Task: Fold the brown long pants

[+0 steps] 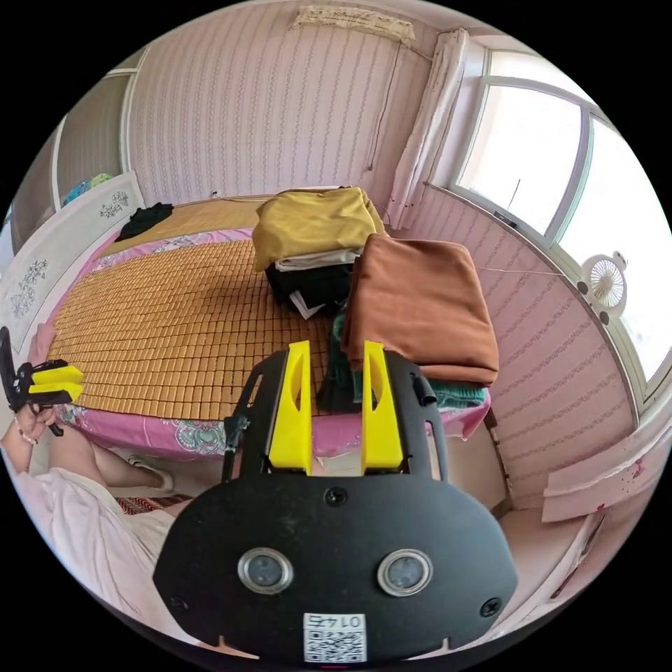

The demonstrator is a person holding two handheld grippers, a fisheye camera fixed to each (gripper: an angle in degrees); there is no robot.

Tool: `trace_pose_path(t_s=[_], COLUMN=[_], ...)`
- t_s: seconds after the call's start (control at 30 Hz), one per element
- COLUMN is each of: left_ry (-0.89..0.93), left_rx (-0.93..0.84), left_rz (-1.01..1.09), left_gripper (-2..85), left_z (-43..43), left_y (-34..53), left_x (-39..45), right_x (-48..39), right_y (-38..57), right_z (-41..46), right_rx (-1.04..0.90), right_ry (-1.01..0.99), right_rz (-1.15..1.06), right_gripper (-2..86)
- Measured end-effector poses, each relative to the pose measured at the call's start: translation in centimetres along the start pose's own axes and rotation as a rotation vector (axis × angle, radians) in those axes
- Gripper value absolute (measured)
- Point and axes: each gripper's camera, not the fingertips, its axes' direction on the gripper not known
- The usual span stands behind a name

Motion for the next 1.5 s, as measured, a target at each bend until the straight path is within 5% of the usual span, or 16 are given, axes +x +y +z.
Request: trace_pose_path(t_s=[0.33,0.67,0.87,1.23,1.5], left_ry=[0.116,0.193,0.310,0.272,0.084], left_rx=[-0.072,-0.169,-0.320,0.051,0.312], left_rz=[0.173,0.159,-0.040,-0.083,-0.289], left_gripper=[8.7,13.7,9.2,4.0,3.9], left_z=[14.8,26.9,31.1,13.3,-10.5], left_y=[-15.0,-25.4,-28.3,-26.6,-11.9], left_x=[4.6,5.4,3.7,-2.1,-13.6], right_x=[7.0,19.3,25.3,20.3,1.4], right_y=[-1.2,-1.1,-0.2,-8.0,-14.3], right_z=[1.2,-4.7,-10.5,-27.0,-29.7], right_rx=[-0.101,0.015,0.218,0.607,0.706], right_ry=[0.055,-0.300,-0.477,-0.494,-0.903], right_rz=[-0.069,0.083,0.219,-0.042,-0.252], right_gripper=[14.2,5.7,4.5,2.8,2.2])
